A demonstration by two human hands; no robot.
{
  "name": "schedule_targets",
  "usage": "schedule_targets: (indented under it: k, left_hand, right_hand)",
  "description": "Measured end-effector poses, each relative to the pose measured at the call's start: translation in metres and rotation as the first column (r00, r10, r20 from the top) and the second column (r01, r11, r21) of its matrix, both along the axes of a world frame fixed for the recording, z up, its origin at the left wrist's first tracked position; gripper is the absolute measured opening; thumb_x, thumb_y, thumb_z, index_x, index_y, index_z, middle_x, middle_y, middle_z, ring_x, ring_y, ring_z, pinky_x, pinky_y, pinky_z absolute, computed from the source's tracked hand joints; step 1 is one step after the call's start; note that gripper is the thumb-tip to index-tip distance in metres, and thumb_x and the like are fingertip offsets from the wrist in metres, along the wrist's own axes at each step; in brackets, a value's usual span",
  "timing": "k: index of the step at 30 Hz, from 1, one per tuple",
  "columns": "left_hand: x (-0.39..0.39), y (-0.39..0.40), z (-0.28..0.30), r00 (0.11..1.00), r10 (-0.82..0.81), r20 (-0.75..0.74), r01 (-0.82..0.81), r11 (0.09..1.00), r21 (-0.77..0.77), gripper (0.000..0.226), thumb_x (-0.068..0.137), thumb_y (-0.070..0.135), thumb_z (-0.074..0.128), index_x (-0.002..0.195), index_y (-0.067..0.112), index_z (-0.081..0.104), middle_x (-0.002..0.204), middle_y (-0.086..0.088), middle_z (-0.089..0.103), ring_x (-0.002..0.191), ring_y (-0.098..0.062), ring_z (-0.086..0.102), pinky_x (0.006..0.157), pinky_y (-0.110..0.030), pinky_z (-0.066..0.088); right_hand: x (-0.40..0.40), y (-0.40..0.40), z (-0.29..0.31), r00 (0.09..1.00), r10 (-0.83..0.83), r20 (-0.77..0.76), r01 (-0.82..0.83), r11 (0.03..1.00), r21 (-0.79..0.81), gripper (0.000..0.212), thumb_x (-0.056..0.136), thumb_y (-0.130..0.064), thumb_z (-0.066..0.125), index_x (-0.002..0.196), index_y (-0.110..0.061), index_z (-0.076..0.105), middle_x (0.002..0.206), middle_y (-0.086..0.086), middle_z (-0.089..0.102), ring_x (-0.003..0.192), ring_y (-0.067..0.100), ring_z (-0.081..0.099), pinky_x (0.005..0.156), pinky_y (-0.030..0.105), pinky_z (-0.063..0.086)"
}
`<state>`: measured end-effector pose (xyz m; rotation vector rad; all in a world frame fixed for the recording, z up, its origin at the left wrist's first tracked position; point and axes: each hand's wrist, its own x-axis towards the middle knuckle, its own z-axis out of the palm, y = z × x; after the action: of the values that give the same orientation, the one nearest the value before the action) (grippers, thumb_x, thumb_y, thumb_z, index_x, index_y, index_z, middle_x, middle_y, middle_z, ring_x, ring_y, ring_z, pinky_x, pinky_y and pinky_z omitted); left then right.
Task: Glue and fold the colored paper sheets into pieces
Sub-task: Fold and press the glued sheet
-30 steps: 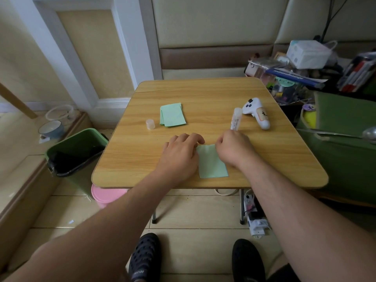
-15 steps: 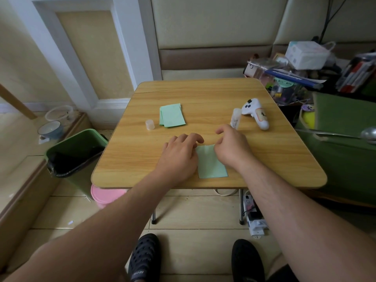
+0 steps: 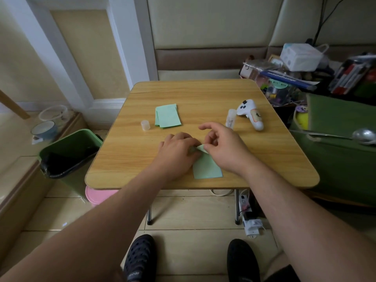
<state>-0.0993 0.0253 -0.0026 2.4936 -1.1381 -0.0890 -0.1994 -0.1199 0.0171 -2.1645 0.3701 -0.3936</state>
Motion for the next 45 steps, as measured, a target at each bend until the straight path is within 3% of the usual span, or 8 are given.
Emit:
schedule_targets:
  k: [5,8,15,21,24,29,35,45]
  left_hand:
    - [0.002,0.003,-0.002,1.000,-0.016,-0.001,0.015,0.996,-0.090,0.024,0.097,0.043,0.062,0.119,0.040,0.071,0.112,0.015,0.070,0.111,-0.024,0.054,0.096,-0.048,0.046]
    - [0.002,0.004,-0.001,1.000,-0.008,0.019,0.010,0.993,-0.120,0.023,0.095,0.041,0.064,0.117,0.041,0.073,0.108,0.015,0.073,0.108,-0.021,0.057,0.094,-0.047,0.048]
    - [0.004,0.003,0.001,1.000,0.011,0.018,-0.007,0.984,-0.179,0.015,0.093,0.045,0.068,0.105,0.041,0.076,0.100,0.016,0.073,0.104,-0.019,0.057,0.093,-0.047,0.048]
    - [0.001,0.007,0.006,0.997,-0.021,-0.075,0.003,0.973,-0.232,0.022,0.093,0.039,0.071,0.114,0.036,0.076,0.106,0.015,0.073,0.102,-0.012,0.062,0.091,-0.037,0.052]
    - [-0.003,0.009,0.010,0.946,-0.052,-0.319,-0.061,0.941,-0.333,0.017,0.092,0.040,0.075,0.108,0.033,0.073,0.096,0.014,0.073,0.090,-0.001,0.066,0.077,-0.026,0.056]
    - [-0.008,0.010,0.014,0.769,-0.192,-0.610,-0.139,0.881,-0.452,0.016,0.095,0.028,0.075,0.109,0.023,0.067,0.100,0.002,0.078,0.096,-0.015,0.075,0.088,-0.048,0.062]
    - [-0.009,0.007,0.014,0.641,-0.212,-0.738,-0.228,0.865,-0.447,0.023,0.091,0.019,0.079,0.112,0.014,0.071,0.102,-0.005,0.080,0.099,-0.023,0.076,0.097,-0.049,0.059]
    - [-0.008,0.005,0.011,0.665,-0.176,-0.726,-0.289,0.836,-0.467,0.017,0.088,0.016,0.082,0.103,0.012,0.075,0.097,-0.007,0.080,0.093,-0.026,0.076,0.086,-0.044,0.061]
  right_hand:
    - [-0.006,-0.005,0.004,0.997,0.019,-0.070,-0.023,0.998,-0.056,0.057,0.081,-0.021,0.080,0.133,-0.036,0.059,0.104,-0.009,0.059,0.083,0.009,0.059,0.078,0.026,0.053]
    - [-0.008,-0.006,0.003,0.990,-0.015,-0.138,-0.008,0.986,-0.164,0.029,0.083,-0.037,0.084,0.108,-0.032,0.070,0.094,-0.013,0.063,0.081,0.003,0.058,0.073,0.023,0.048]
    - [-0.009,-0.007,0.001,0.995,-0.088,-0.046,0.090,0.995,0.039,0.017,0.082,-0.021,0.089,0.075,-0.023,0.074,0.074,-0.011,0.073,0.072,0.001,0.064,0.067,0.019,0.048]
    - [-0.010,-0.009,0.002,0.994,-0.108,0.013,0.102,0.965,0.241,0.016,0.085,-0.015,0.085,0.077,-0.016,0.071,0.075,-0.005,0.067,0.064,-0.002,0.056,0.065,0.016,0.050]
    - [-0.006,-0.012,0.000,0.986,-0.162,0.030,0.135,0.900,0.413,0.018,0.089,-0.011,0.081,0.077,-0.019,0.070,0.082,0.002,0.068,0.080,0.012,0.063,0.081,0.038,0.057]
    - [-0.001,-0.011,0.001,0.975,-0.222,0.021,0.159,0.758,0.632,0.015,0.094,-0.011,0.074,0.082,-0.016,0.068,0.088,0.008,0.070,0.088,0.025,0.067,0.081,0.045,0.057]
    - [0.001,-0.009,0.004,0.934,-0.336,0.122,0.181,0.739,0.649,0.009,0.098,-0.014,0.072,0.090,-0.013,0.067,0.091,0.006,0.070,0.085,0.018,0.067,0.074,0.038,0.057]
    - [0.002,0.008,-0.003,0.971,-0.234,0.051,0.173,0.832,0.527,0.034,0.103,-0.043,0.062,0.098,-0.012,0.075,0.092,0.011,0.079,0.085,0.029,0.077,0.077,0.049,0.062]
